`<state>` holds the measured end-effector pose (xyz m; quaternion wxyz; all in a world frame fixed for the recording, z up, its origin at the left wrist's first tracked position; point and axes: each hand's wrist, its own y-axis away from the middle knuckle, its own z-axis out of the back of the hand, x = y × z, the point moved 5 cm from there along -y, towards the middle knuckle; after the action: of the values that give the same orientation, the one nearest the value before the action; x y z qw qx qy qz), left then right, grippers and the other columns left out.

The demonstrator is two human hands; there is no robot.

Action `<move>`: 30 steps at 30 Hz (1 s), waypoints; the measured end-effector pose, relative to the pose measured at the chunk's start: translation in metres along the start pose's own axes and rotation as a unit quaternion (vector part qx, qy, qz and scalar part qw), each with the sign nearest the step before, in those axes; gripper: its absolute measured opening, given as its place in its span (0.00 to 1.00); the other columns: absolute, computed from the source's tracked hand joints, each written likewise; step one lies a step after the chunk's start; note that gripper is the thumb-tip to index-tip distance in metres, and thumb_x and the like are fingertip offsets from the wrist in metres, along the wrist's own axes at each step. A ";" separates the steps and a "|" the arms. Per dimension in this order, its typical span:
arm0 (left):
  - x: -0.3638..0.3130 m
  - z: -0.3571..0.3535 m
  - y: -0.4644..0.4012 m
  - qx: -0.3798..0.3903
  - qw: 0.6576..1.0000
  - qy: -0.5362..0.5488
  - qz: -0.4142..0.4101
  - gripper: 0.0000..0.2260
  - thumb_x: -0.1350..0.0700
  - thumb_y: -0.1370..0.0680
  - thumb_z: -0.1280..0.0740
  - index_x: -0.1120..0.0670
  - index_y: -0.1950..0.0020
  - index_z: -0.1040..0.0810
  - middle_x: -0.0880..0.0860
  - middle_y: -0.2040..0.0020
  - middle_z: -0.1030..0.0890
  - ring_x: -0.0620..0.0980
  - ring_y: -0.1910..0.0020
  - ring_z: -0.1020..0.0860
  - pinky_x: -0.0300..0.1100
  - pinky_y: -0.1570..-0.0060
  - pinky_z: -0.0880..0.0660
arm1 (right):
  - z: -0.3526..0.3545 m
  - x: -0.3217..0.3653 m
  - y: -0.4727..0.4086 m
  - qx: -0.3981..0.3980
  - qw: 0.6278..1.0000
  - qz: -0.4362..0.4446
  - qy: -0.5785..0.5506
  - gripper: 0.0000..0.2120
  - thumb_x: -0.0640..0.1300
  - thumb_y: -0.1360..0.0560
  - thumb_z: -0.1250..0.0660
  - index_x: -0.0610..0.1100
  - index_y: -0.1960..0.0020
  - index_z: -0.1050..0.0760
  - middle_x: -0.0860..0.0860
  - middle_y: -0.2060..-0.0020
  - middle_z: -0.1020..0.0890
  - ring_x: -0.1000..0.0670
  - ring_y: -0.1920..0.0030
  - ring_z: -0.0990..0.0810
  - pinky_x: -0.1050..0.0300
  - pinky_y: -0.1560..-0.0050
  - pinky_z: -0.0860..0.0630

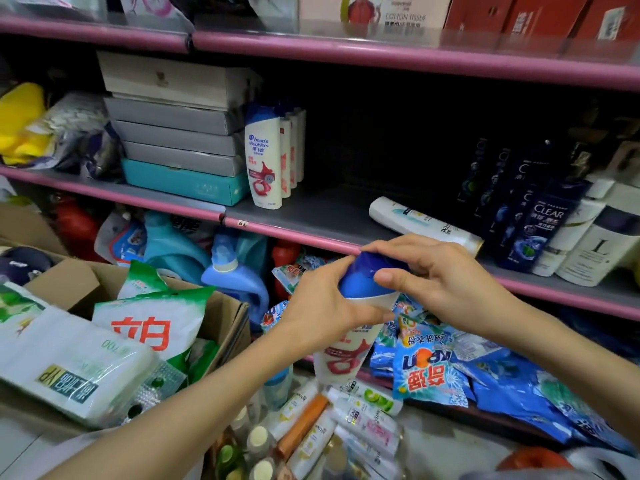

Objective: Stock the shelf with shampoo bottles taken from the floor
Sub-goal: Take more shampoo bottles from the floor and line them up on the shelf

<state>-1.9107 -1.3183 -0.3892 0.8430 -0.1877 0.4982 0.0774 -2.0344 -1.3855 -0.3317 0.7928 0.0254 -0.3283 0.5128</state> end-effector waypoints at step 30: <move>0.026 0.025 -0.005 -0.082 0.983 0.133 0.098 0.29 0.43 0.39 0.22 0.44 0.44 0.32 0.47 0.53 0.18 0.39 0.58 0.19 0.34 0.61 0.21 | 0.002 0.026 -0.056 -0.115 0.987 -0.087 -0.065 0.08 0.55 0.32 0.27 0.56 0.55 0.23 0.57 0.61 0.17 0.59 0.60 0.19 0.56 0.55 0.20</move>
<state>-1.8757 -1.3147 -0.3998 0.7389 -0.2154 0.6140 0.1750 -1.9823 -1.3919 -0.2993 0.8094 -0.0045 -0.4322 0.3976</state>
